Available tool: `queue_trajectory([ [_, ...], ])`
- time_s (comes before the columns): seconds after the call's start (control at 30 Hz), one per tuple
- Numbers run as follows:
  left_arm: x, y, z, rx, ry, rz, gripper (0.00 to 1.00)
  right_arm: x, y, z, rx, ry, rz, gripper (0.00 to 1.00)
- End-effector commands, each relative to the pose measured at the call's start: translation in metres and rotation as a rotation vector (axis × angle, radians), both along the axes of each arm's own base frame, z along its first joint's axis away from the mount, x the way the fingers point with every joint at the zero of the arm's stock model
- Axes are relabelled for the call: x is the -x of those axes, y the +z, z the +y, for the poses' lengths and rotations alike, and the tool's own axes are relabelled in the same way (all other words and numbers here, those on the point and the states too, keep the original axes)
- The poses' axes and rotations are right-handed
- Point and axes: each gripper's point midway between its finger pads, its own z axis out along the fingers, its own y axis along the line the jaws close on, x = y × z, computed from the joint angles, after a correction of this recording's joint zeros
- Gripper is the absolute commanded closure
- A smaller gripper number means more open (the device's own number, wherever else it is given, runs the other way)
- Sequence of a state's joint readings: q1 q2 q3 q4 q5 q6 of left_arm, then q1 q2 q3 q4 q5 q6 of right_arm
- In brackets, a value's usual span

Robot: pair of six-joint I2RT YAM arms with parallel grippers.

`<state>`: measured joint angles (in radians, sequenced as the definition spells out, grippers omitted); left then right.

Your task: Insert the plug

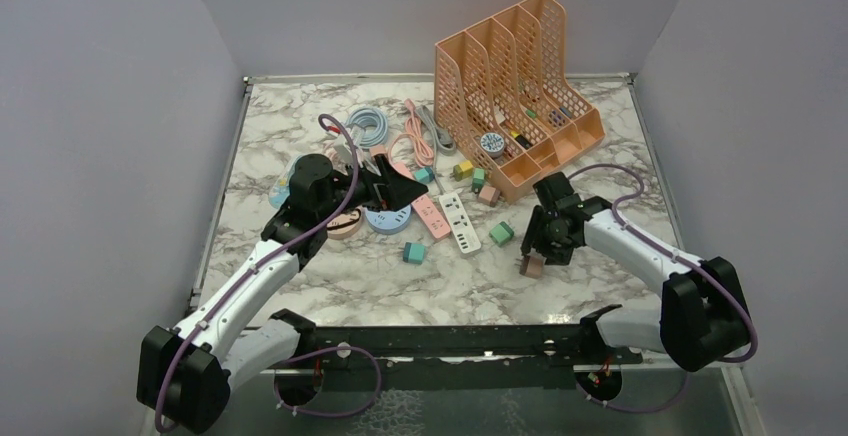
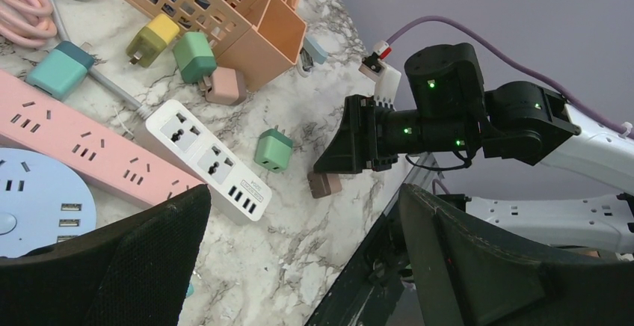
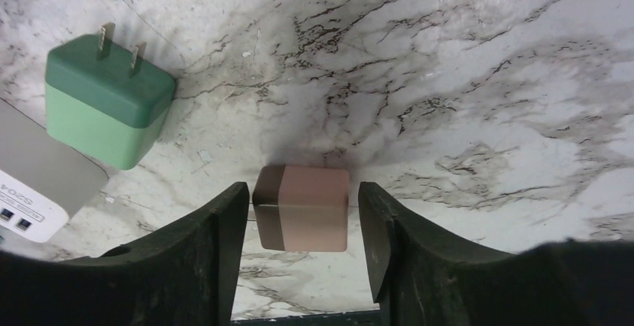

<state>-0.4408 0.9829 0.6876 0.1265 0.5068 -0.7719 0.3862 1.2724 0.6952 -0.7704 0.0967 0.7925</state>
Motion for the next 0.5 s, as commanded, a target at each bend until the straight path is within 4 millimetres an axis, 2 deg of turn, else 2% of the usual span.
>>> queue_trajectory([
  [0.0,-0.001,0.004,0.000,0.015,0.012,-0.024,0.01,-0.010,-0.003,0.002,0.007,-0.021,-0.042,0.47],
  [0.1,-0.001,0.002,-0.001,0.014,0.007,-0.020,0.01,-0.007,-0.007,0.008,-0.021,-0.015,-0.030,0.51],
  [0.47,0.003,-0.006,-0.003,0.012,-0.010,0.013,0.01,0.001,-0.015,0.017,-0.050,0.036,0.004,0.51],
])
